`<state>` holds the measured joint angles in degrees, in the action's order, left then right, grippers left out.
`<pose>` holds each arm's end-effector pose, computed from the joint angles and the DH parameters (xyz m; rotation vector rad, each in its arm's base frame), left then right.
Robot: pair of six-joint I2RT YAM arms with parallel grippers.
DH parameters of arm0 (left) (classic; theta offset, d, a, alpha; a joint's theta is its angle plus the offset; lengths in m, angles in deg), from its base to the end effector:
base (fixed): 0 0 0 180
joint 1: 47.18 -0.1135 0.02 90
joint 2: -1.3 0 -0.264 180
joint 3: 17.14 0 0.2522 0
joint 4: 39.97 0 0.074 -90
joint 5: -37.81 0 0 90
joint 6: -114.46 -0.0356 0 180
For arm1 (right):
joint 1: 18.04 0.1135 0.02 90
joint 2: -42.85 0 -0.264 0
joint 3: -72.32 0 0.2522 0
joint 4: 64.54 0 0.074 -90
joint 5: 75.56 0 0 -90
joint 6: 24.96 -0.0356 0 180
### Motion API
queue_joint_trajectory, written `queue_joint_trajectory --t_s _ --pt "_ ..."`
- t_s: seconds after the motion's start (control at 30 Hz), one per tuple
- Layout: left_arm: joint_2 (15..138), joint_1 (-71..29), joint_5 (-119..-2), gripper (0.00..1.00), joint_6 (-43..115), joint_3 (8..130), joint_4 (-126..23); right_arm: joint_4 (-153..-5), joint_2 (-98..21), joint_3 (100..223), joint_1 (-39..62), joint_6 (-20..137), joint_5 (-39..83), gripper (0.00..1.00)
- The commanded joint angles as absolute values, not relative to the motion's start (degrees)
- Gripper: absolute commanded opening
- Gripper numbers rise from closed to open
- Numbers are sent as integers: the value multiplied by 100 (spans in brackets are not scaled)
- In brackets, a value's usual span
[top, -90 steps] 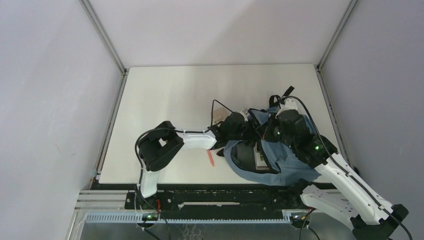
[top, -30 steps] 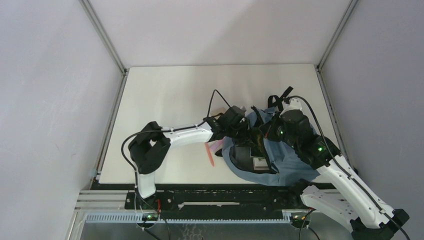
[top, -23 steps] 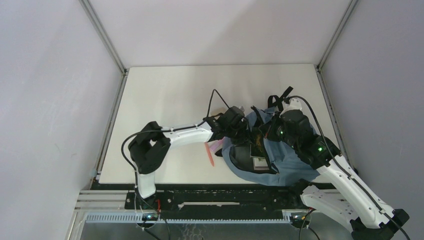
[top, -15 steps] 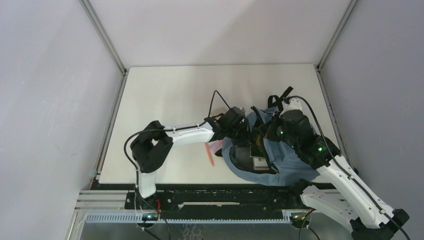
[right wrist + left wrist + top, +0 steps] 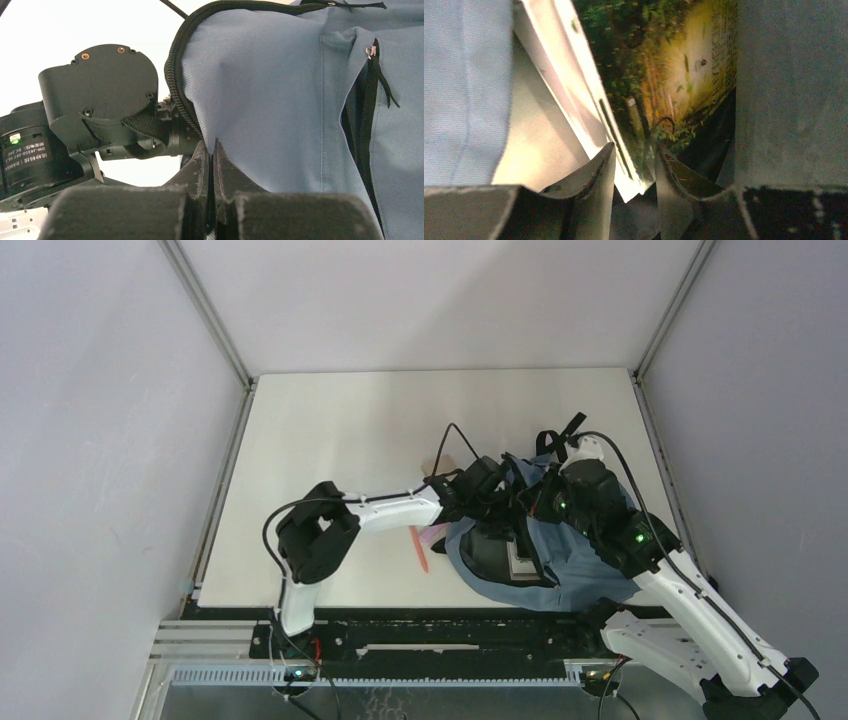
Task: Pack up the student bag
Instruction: Place the book in the student bag.
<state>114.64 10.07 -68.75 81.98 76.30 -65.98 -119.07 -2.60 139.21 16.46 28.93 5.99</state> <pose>0.2279 -0.3730 0.1924 0.1545 2.7313 -1.1457 0.1357 0.0869 0.3342 0.1186 2.1910 0.5545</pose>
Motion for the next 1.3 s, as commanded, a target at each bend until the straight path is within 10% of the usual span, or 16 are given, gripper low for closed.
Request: queue_joint_trajectory --t_s 0.0,0.27,1.03,1.27 --pt "11324 1109 -7076 40 7870 8019 -6516 -11600 -256 13961 1615 2910 684 0" --pt "10688 1018 -6790 62 7333 7870 -7164 -11638 -259 13961 1613 2918 646 0" --pt "8550 -1167 -6399 63 6077 5641 -7879 -11178 -1577 13495 2592 3191 1492 1" --pt "8637 -1282 -6066 63 6013 5730 -8159 -11017 -2730 13504 2937 3450 1835 37"
